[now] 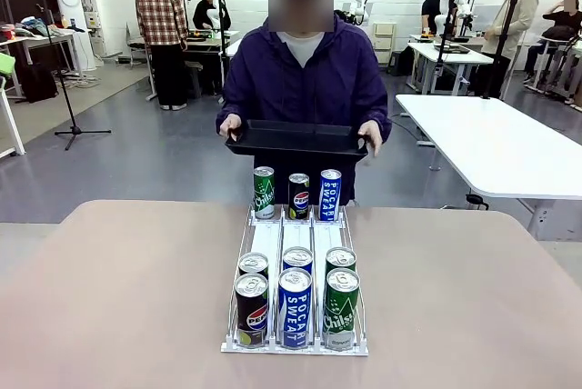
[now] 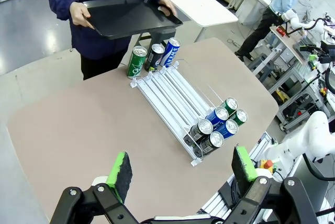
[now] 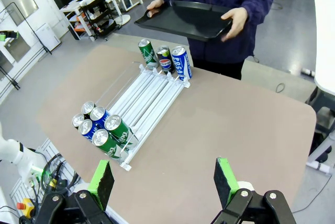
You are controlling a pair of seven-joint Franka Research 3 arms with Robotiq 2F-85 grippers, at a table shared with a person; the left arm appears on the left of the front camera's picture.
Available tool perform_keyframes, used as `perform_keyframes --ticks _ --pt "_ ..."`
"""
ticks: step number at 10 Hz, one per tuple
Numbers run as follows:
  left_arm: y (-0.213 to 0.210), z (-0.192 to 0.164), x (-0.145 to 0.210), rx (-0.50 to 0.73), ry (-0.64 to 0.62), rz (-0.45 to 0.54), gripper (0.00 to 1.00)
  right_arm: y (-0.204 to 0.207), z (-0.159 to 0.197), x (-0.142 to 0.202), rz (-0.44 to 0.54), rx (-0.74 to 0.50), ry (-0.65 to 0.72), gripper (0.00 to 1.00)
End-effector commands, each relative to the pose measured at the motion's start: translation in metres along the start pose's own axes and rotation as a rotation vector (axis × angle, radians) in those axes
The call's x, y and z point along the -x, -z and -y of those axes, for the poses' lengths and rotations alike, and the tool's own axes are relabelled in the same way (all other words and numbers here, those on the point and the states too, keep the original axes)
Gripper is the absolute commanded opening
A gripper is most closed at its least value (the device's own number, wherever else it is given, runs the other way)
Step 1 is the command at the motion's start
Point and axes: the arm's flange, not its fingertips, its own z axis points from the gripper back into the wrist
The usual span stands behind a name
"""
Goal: Retrieve and hand over the desired beverage to the person.
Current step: Pick up a can of the same type that the person held from the Automatic Can Dispenser.
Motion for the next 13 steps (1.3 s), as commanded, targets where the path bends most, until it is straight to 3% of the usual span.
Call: perform_keyframes --ticks 1,2,3,5,7,10,13 --pt "-0.001 -0.001 0.0 0.013 0.016 0.006 1.0 0.002 0.0 0.0 0.001 -0.021 -0.004 1.0" --pt "0.0 0.0 0.0 0.0 0.0 0.0 1.0 0.002 0.0 0.0 0.001 -0.021 -0.004 1.0" --pt "0.028 0.015 -0.006 -0.017 0.029 -0.101 1.0 0.002 0.0 0.0 0.001 -0.021 -0.004 1.0" --pt "0.108 0.049 -0.014 -0.04 0.099 -0.383 1.0 0.002 0.0 0.0 0.001 -0.021 -0.004 1.0" --pt "0.195 0.084 0.005 -0.122 0.071 -0.658 1.0 0.002 0.0 0.0 0.001 -0.021 -0.004 1.0" --pt "0.276 0.148 0.052 -0.463 0.009 -0.753 1.0 0.002 0.0 0.0 0.001 -0.021 -0.004 1.0" --pt "0.306 0.183 0.078 -0.602 -0.024 -0.681 1.0 0.002 0.0 0.0 0.001 -0.021 -0.004 1.0"
